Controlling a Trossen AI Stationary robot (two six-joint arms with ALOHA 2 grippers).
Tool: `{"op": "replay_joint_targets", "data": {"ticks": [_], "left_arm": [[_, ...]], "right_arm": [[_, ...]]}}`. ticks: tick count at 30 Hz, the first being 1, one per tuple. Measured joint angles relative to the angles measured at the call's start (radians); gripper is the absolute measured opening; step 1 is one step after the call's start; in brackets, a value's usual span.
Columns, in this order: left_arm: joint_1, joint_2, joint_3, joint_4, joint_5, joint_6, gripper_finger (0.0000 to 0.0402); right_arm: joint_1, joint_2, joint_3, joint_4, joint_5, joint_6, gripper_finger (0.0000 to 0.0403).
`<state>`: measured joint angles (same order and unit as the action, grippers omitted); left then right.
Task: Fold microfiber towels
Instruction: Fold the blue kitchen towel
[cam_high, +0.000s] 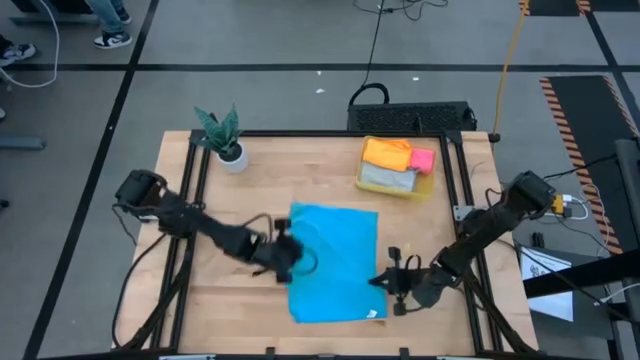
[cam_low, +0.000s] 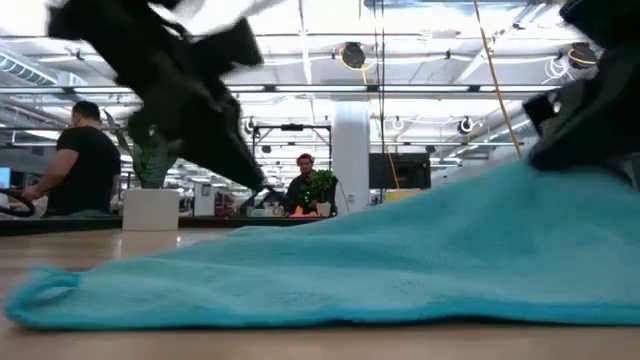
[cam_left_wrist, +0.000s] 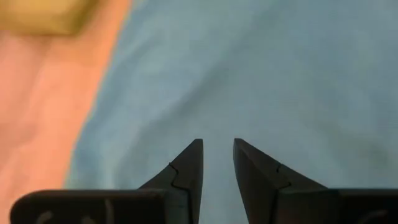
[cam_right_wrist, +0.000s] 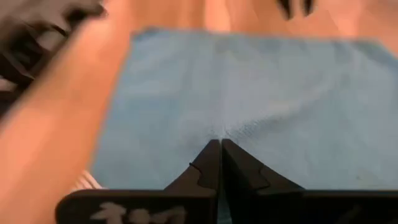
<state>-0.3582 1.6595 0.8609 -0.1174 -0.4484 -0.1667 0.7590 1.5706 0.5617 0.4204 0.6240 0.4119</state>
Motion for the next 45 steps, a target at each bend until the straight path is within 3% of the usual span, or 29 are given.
{"op": "replay_joint_targets", "data": {"ticks": [6,11,17,22,24,27,31,38,43,45], "left_arm": [[-0.215,0.024,0.005,0.061,0.044,0.006,0.0092],[-0.318,0.102,0.004,0.194,0.069,-0.007,0.0093],[-0.326,0.203,0.018,0.391,0.183,0.003,0.0093],[-0.308,0.224,0.037,0.347,0.267,-0.04,0.0093],[-0.296,0.223,0.045,0.339,0.312,-0.058,0.0093],[-0.285,0.221,0.048,0.358,0.37,-0.091,0.0093],[-0.284,0.222,0.048,0.347,0.413,-0.107,0.0093],[-0.283,0.222,0.048,0.32,0.413,-0.109,0.0093],[-0.277,0.222,0.048,0.304,0.397,-0.109,0.0093],[-0.272,0.222,0.048,0.305,0.395,-0.11,0.0093]], "right_arm": [[0.021,-0.006,-0.005,0.001,0.0,-0.005,0.0006],[-0.001,0.015,-0.032,-0.012,-0.051,0.071,0.0022],[-0.042,-0.012,-0.084,-0.021,-0.271,0.177,0.0093],[-0.057,-0.096,-0.09,-0.012,-0.418,0.148,0.0155],[-0.059,-0.145,-0.09,-0.049,-0.407,0.117,0.0169],[-0.089,-0.218,-0.09,-0.092,-0.292,0.099,0.0174],[-0.176,-0.281,-0.13,-0.138,-0.082,0.132,0.0156],[-0.462,-0.249,-0.279,-0.129,-0.122,0.224,0.0074],[-0.592,-0.19,-0.325,-0.008,-0.179,0.129,0.0012],[-0.629,-0.179,-0.324,-0.002,-0.176,0.1,0.0004]]}}
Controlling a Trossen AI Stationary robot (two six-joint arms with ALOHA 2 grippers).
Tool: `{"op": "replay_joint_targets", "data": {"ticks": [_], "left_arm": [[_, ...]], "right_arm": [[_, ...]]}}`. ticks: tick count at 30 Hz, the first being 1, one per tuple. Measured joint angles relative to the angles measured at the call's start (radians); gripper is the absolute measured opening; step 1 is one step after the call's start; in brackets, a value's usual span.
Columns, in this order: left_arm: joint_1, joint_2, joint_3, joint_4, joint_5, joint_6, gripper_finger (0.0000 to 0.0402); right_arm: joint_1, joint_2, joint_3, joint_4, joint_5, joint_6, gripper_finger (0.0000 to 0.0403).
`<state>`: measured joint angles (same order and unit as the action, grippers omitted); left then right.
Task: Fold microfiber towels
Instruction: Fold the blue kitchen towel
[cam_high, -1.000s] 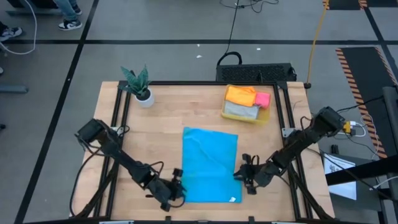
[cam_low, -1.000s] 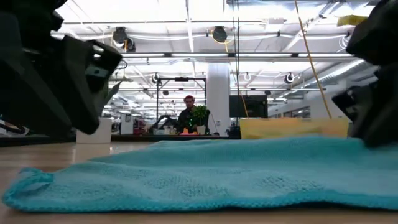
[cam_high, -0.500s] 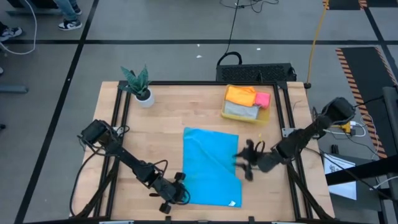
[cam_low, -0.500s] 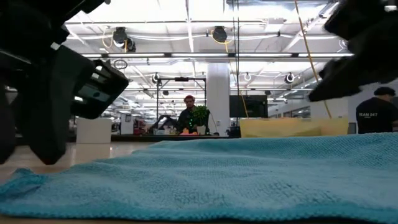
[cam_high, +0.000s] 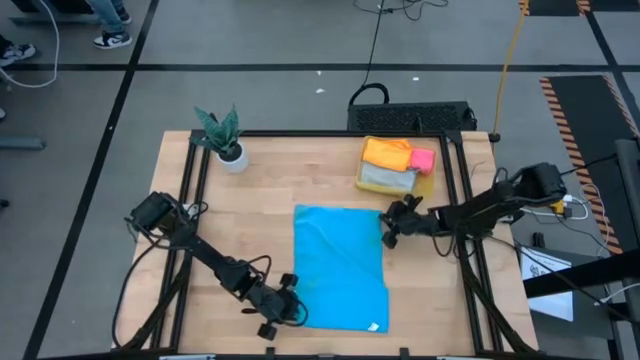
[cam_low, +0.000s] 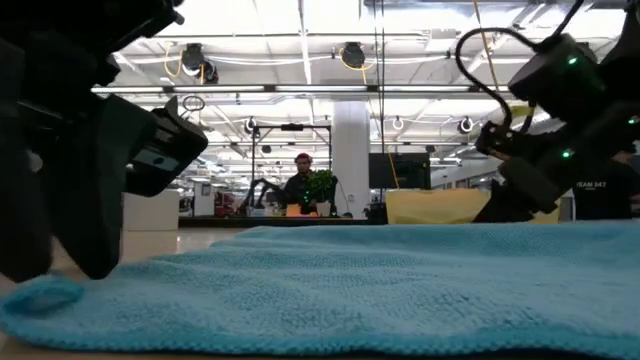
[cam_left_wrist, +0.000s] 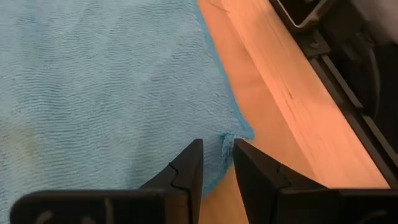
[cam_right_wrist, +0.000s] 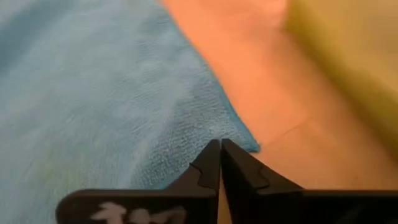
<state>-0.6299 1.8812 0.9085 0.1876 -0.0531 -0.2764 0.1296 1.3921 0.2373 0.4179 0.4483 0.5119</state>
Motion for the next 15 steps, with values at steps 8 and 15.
{"op": "replay_joint_targets", "data": {"ticks": [8,15], "left_arm": [[0.004,0.0,0.0,-0.003,-0.001,-0.047,0.0093],[-0.05,0.0,0.0,-0.004,-0.118,0.096,0.0093]], "right_arm": [[-0.084,-0.015,0.0,-0.023,0.063,-0.062,0.0001],[-0.017,-0.158,0.0,0.001,-0.007,-0.136,0.0003]]}}
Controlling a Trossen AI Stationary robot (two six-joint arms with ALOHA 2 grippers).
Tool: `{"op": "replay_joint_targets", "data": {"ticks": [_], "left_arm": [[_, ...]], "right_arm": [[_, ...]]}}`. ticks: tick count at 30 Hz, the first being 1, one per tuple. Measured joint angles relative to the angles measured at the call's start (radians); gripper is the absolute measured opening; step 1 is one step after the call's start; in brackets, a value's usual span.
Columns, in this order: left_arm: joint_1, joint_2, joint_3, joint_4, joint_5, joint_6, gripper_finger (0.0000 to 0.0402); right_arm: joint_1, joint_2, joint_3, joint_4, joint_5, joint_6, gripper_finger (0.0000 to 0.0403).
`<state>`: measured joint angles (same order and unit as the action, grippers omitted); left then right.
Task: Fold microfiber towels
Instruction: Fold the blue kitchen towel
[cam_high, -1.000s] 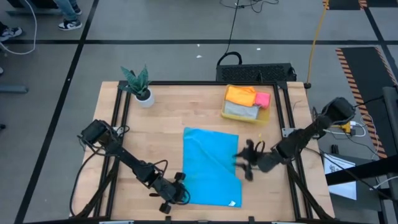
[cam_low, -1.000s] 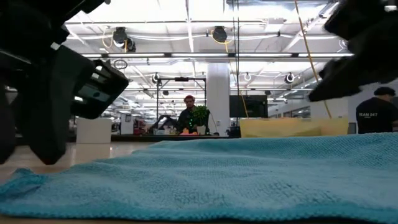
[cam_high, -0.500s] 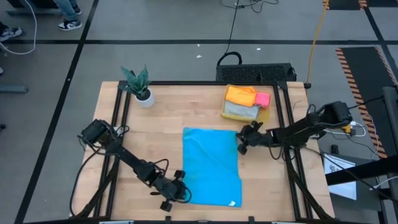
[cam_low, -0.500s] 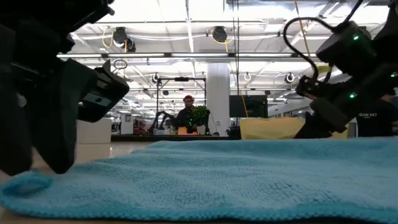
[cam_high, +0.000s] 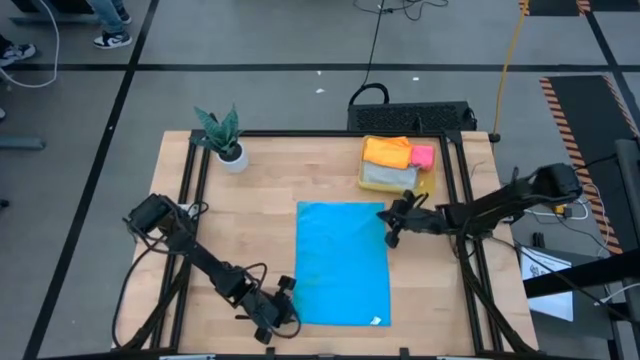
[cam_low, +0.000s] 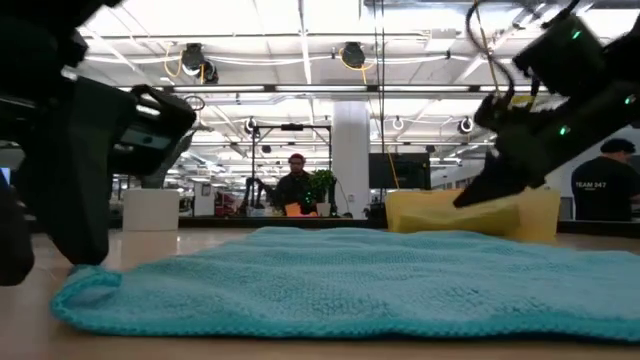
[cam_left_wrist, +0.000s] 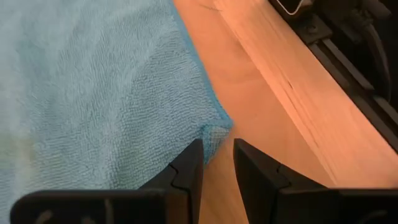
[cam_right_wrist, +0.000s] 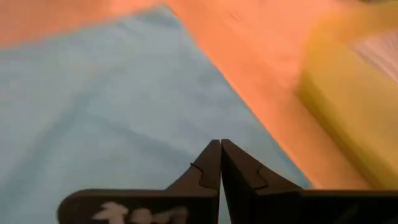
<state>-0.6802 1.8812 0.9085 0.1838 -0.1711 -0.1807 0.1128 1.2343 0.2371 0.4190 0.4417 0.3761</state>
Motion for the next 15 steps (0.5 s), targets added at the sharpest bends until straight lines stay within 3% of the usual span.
{"op": "replay_joint_targets", "data": {"ticks": [6,15], "left_arm": [[-0.007,0.0,0.0,0.004,-0.047,-0.015,0.0093],[0.032,0.0,0.0,0.013,0.059,-0.05,0.0093]], "right_arm": [[0.133,-0.106,0.0,0.054,-0.005,-0.026,0.0004],[0.362,-0.137,0.0,0.145,-0.032,-0.047,0.0004]]}}
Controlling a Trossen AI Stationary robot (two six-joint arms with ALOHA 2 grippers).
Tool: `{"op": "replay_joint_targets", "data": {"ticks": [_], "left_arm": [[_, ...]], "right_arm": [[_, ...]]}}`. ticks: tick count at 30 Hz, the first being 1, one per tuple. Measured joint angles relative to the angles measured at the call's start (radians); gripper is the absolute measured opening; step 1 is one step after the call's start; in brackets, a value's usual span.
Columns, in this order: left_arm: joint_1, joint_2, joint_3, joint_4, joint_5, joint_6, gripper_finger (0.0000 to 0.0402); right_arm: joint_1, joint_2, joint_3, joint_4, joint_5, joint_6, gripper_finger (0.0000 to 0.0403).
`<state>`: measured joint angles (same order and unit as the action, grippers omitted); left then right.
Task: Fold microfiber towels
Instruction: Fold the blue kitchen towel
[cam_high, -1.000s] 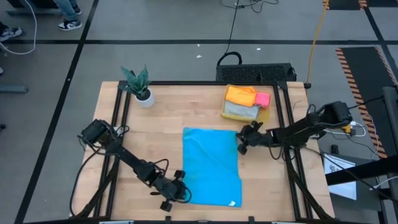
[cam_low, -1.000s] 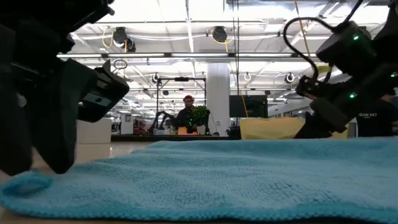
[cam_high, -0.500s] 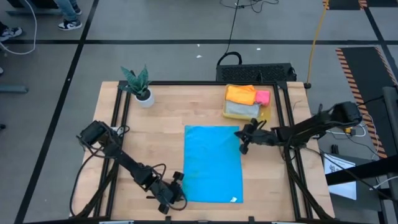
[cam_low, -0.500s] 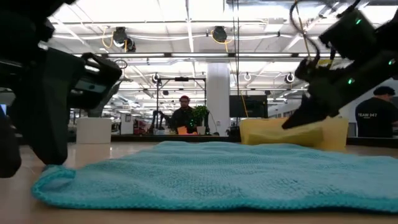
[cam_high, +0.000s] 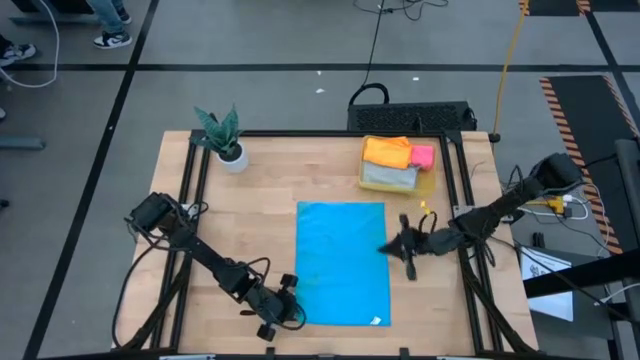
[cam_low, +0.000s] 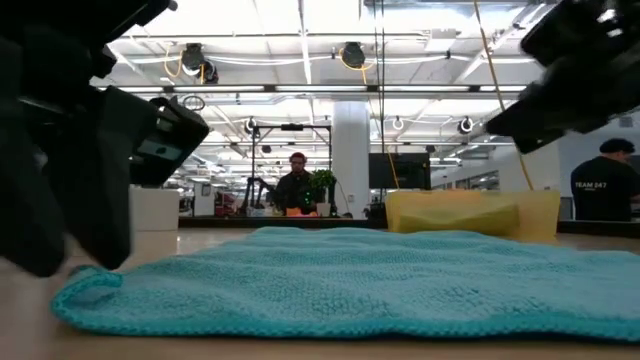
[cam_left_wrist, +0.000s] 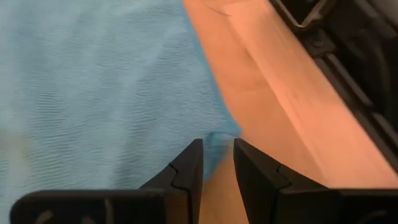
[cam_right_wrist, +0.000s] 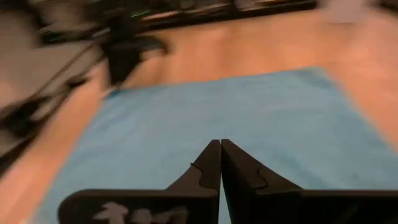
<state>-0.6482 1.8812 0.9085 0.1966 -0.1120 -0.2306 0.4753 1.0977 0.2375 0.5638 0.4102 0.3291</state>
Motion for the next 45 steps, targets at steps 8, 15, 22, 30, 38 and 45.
{"op": "replay_joint_targets", "data": {"ticks": [8,15,22,30,38,45], "left_arm": [[0.02,0.06,0.002,0.076,0.068,0.009,0.0093],[0.019,0.062,0.0,0.092,0.069,0.002,0.0093],[0.011,0.064,-0.001,0.117,0.055,-0.014,0.0092],[0.006,0.064,-0.001,0.129,0.016,0.012,0.0092],[0.006,0.064,-0.001,0.13,0.015,0.022,0.008],[0.004,0.064,-0.001,0.13,0.031,0.015,0.0011]], "right_arm": [[0.21,0.094,0.0,0.068,-0.1,-0.102,0.0005],[0.346,0.257,0.055,0.191,-0.128,-0.112,0.0049],[0.452,0.459,0.295,-0.054,-0.124,-0.142,0.0112],[0.505,0.606,0.442,-0.311,-0.031,-0.199,0.0117],[0.506,0.635,0.443,-0.322,0.009,-0.23,0.007],[0.505,0.621,0.442,-0.332,0.003,-0.211,0.0006]]}}
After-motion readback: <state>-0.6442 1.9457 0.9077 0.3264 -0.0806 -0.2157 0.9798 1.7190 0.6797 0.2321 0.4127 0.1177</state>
